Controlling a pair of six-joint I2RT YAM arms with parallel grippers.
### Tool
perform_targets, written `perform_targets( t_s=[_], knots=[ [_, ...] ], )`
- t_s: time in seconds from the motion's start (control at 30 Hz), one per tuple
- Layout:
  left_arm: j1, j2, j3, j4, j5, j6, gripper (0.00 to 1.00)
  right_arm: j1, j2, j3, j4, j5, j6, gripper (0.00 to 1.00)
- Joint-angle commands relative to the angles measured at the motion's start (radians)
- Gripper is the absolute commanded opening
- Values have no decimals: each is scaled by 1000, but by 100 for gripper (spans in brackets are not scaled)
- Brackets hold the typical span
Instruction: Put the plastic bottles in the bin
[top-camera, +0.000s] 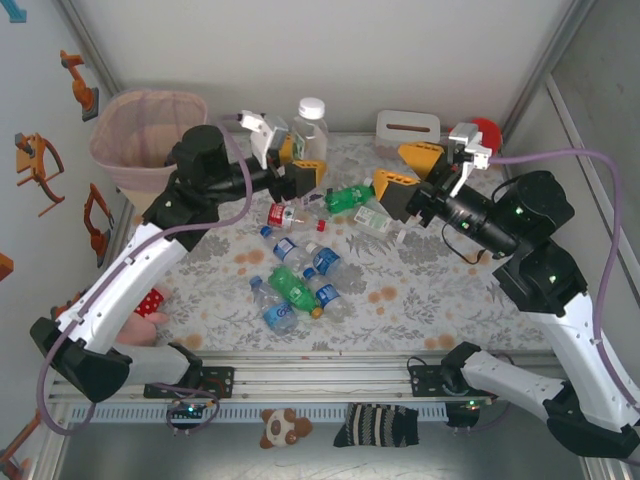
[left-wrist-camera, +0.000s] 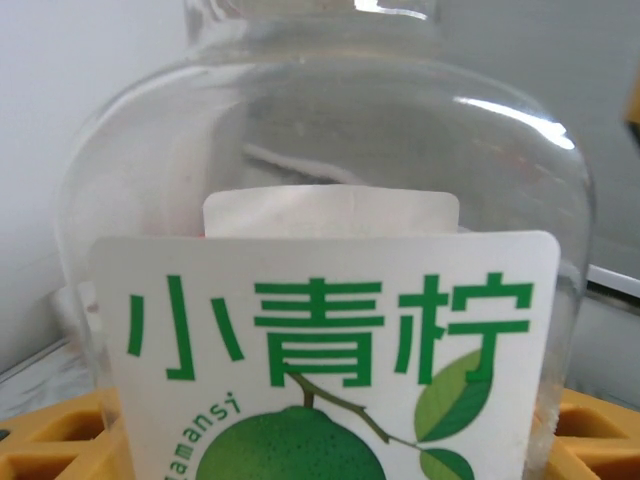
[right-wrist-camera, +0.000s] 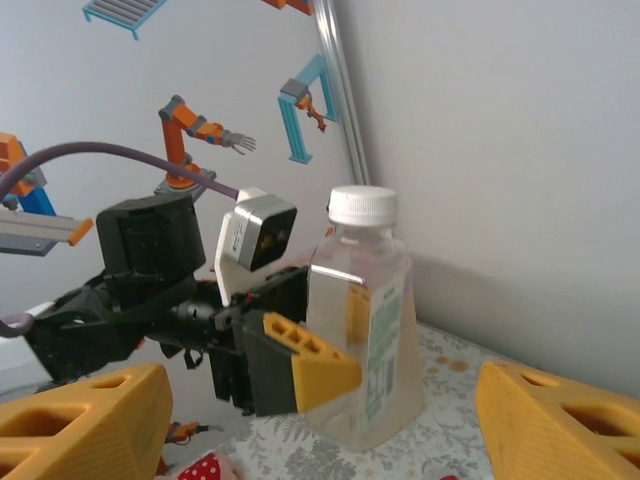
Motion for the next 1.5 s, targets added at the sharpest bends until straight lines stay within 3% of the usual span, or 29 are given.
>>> perform_targets(
  t_s=[0.0,0.27,0.7,0.87,1.03,1.1,1.23,1.47],
  knots=[
    [54,-31,64,-88,-114,-33,60,0,1,-5,-22,38,-16,78],
    [275,5,187,-299,-177,-94,61,0,5,-8,-48,56,-25,78],
    [577,182,451,-576,-219,-35,60,0,14,4,-77,77,-48,78],
    [695,197,413,-468,-207,-279,57,0,12,-2,-76,83,-49,78],
    [709,176,297,-278,-293,-490,57,0,5,-2,-84,94,-54,78],
    [710,180,277,-247,-346,-585,53,0,-3,-6,-90,103,-55,78],
    [709,216,307,-312,-458,-776,45,0,-17,-10,-100,116,-55,78],
    [712,326,403,-447,-488,-1006,48,0,-44,-23,-111,141,-50,78]
  ],
)
